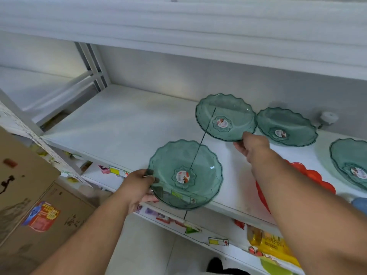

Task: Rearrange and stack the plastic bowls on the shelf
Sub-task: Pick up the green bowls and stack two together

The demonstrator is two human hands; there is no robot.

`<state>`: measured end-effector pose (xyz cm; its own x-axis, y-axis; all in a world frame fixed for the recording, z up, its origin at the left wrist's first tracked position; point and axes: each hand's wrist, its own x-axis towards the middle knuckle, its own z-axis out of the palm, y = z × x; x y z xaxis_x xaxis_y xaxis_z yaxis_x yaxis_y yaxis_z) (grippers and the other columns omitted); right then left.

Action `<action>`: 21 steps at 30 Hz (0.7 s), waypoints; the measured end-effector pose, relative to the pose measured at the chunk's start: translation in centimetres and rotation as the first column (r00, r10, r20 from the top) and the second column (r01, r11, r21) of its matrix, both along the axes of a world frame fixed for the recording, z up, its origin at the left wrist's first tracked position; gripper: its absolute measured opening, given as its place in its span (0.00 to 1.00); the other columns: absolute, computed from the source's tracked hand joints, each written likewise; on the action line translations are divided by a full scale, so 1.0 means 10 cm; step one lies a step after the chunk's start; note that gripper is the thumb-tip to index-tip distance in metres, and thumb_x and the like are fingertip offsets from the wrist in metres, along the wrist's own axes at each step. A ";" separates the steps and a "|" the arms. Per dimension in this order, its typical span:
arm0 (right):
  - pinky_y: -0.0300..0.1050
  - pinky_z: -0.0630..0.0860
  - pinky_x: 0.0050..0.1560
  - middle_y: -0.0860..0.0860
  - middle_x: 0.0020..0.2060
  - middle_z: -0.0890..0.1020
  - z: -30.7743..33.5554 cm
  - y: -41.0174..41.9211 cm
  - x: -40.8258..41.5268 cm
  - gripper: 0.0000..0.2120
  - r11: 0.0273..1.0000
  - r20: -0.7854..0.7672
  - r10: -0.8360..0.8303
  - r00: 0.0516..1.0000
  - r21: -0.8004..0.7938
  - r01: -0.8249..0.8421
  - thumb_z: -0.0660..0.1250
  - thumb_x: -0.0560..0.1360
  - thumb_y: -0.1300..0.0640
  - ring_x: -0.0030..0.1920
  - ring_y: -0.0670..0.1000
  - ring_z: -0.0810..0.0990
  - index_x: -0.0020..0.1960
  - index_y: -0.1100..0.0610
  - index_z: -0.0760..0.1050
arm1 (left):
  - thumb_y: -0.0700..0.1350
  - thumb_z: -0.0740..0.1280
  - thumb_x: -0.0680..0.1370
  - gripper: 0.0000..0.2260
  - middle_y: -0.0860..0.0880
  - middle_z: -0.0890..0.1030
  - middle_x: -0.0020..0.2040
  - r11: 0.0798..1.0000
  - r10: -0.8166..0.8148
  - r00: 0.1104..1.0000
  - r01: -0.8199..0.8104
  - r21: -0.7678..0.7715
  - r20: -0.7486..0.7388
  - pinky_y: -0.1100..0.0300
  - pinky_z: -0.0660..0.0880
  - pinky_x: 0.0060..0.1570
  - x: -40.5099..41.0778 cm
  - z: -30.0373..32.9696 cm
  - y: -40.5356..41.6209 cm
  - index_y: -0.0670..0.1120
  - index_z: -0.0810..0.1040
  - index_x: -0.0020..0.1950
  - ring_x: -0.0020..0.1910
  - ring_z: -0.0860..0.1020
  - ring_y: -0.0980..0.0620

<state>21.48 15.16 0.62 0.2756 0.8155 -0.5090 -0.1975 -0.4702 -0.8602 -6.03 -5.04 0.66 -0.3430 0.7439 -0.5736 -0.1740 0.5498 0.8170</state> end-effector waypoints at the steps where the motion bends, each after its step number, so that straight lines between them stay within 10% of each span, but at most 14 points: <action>1: 0.55 0.83 0.53 0.56 0.40 0.84 0.06 -0.05 -0.01 0.04 1.000 -0.003 -0.001 1.000 0.010 0.001 0.64 0.75 0.62 0.23 0.49 0.83 0.47 0.61 0.76 | 0.33 0.61 0.81 0.07 0.41 0.84 0.47 1.000 0.021 1.000 -0.021 0.010 0.006 0.52 0.83 0.33 -0.03 0.04 -0.05 0.42 0.77 0.52 0.40 0.85 0.43; 7: 0.47 0.84 0.31 0.60 0.48 0.84 0.30 -0.30 -0.04 0.09 0.998 -0.006 0.018 1.000 0.052 -0.018 0.62 0.77 0.62 0.35 0.54 0.82 0.54 0.63 0.77 | 0.33 0.59 0.82 0.07 0.43 0.82 0.45 0.980 0.187 0.982 -0.189 0.058 0.035 0.61 0.79 0.24 -0.26 0.17 -0.30 0.42 0.75 0.49 0.37 0.84 0.46; 21: 0.43 0.83 0.31 0.60 0.38 0.83 0.32 -0.81 -0.15 0.05 0.967 0.078 0.225 0.971 0.104 -0.232 0.63 0.75 0.66 0.30 0.53 0.82 0.44 0.66 0.77 | 0.35 0.61 0.81 0.10 0.38 0.83 0.55 0.850 0.505 0.849 -0.520 0.080 0.153 0.55 0.82 0.32 -0.57 0.22 -0.64 0.40 0.75 0.62 0.43 0.85 0.40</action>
